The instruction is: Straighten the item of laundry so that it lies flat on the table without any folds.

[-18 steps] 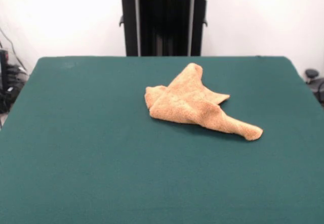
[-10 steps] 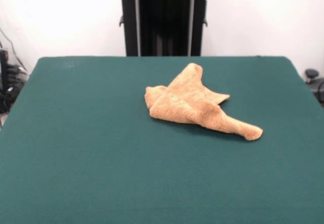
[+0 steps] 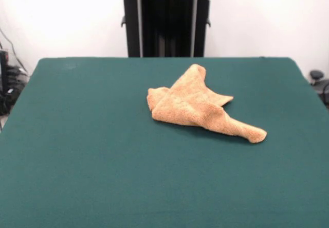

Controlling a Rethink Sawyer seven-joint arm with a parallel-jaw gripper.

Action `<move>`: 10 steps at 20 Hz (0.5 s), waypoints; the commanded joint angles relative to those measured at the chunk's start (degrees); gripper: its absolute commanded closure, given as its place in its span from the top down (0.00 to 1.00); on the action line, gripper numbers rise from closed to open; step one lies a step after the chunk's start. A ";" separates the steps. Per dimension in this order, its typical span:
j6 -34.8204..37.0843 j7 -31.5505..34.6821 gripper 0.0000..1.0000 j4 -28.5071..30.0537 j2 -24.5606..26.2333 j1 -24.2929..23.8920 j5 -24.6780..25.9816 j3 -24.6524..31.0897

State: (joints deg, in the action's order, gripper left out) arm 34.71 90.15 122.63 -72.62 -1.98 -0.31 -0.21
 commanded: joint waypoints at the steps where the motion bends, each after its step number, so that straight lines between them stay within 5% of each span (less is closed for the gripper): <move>1: 1.14 7.04 1.00 4.54 2.18 0.15 -2.04 2.34; 10: -0.96 2.52 1.00 8.80 -0.44 -2.36 -2.31 2.78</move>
State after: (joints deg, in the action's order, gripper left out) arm 34.71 90.15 123.92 -74.02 -3.22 -0.38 -0.21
